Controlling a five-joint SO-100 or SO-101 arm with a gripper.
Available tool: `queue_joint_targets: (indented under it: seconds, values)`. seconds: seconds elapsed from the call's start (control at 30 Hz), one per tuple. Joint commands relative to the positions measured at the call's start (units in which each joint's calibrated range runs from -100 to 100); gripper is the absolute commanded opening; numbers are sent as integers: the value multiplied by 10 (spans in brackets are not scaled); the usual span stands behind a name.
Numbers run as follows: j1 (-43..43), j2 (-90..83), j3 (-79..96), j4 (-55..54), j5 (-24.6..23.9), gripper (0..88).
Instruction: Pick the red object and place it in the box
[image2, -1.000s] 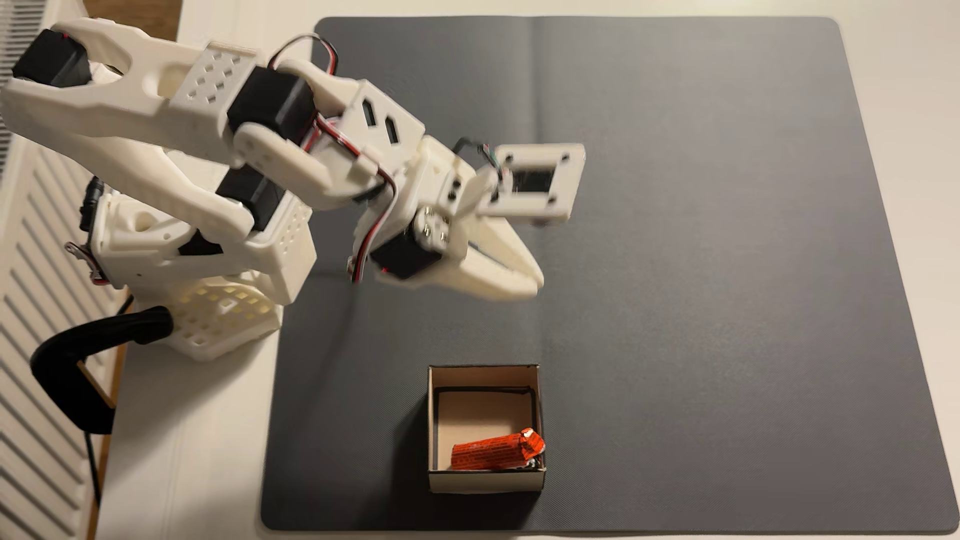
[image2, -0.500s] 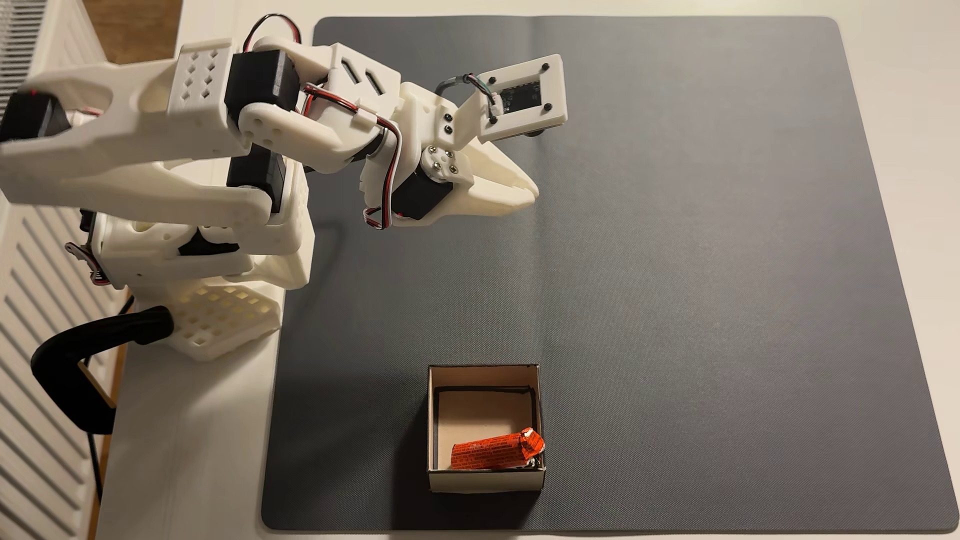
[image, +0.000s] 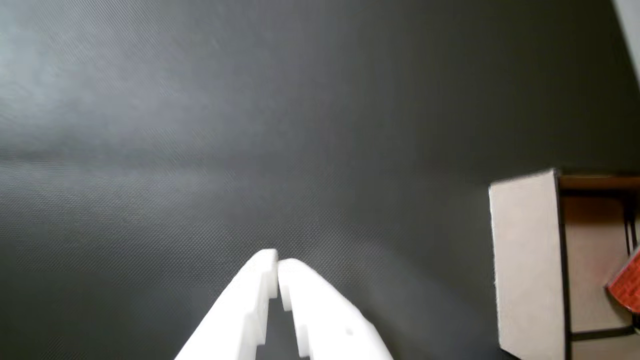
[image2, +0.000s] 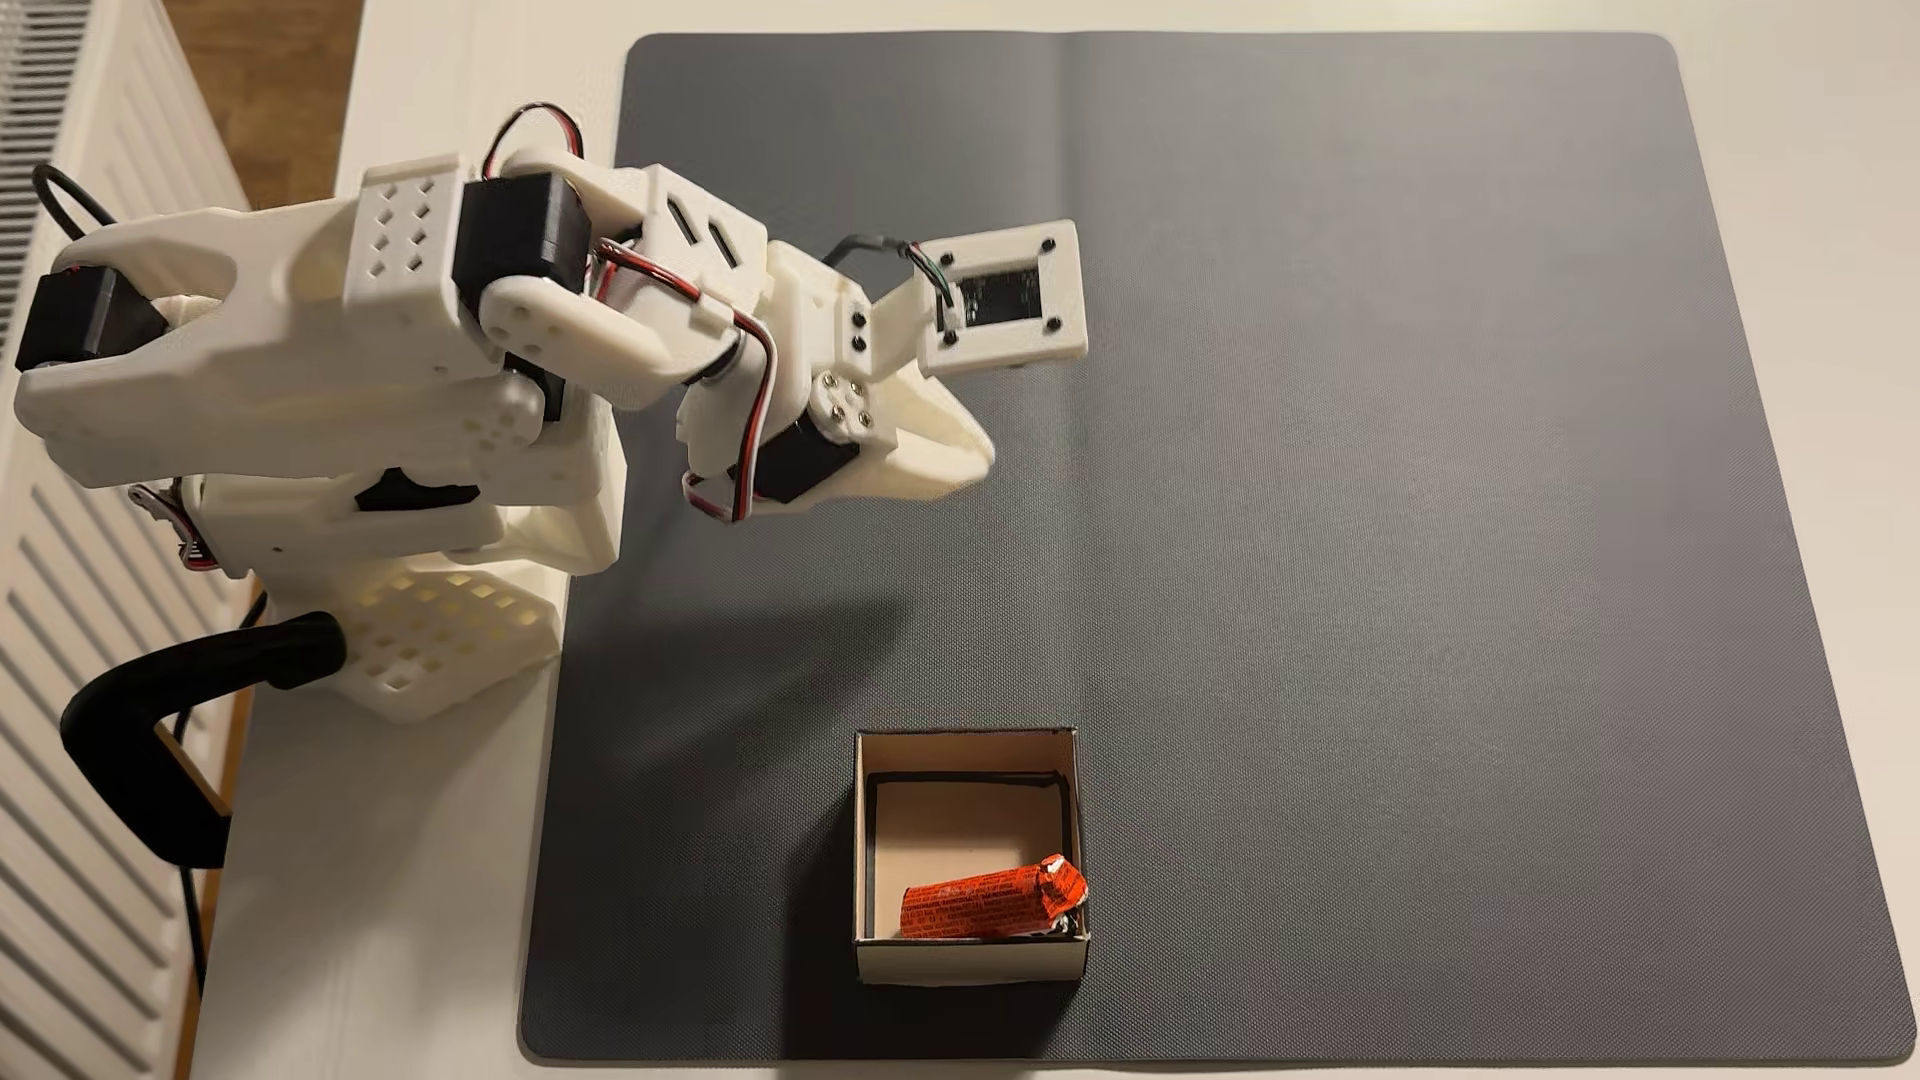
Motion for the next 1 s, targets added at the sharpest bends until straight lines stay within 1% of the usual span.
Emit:
queue_joint_targets:
  seconds: [0.0,0.1,0.2,0.5,0.97]
  values:
    - [16,-4,22,1,0,8]
    - [16,-3,31,7,1,8]
    - [13,-3,31,35,-1,8]
    - [11,-3,31,179,-2,7]
    - [12,-3,30,182,3,7]
